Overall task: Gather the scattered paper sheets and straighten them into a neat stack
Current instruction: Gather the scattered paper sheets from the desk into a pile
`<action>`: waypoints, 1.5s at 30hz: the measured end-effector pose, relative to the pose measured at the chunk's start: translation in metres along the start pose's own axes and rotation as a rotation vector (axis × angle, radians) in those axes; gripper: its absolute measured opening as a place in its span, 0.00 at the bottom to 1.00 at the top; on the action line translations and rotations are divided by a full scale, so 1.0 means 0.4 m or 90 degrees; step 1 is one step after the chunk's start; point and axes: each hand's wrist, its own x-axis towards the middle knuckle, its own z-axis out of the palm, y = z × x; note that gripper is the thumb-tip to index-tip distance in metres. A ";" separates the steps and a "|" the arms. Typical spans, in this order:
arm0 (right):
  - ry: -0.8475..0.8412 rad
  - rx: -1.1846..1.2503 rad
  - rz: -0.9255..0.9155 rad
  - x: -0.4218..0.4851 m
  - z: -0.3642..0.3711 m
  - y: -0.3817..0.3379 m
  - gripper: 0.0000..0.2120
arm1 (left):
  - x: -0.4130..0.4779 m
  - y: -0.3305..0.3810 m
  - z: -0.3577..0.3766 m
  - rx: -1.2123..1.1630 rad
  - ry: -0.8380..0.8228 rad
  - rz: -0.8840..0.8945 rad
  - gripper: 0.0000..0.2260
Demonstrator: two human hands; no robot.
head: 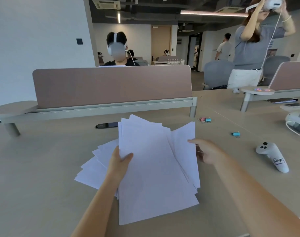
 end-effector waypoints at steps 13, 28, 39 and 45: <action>-0.160 -0.097 -0.182 -0.076 0.017 0.065 0.11 | -0.004 0.001 -0.029 -0.194 -0.084 -0.058 0.11; -0.075 -0.181 -0.177 -0.039 0.114 -0.014 0.17 | -0.018 -0.040 -0.122 -0.185 0.012 -0.076 0.13; -0.115 -0.073 0.076 0.080 0.109 -0.064 0.18 | -0.015 -0.037 -0.089 -0.142 0.015 -0.039 0.19; -0.115 -0.334 -0.028 0.080 0.166 -0.059 0.10 | -0.011 -0.033 -0.099 -0.165 0.009 -0.057 0.18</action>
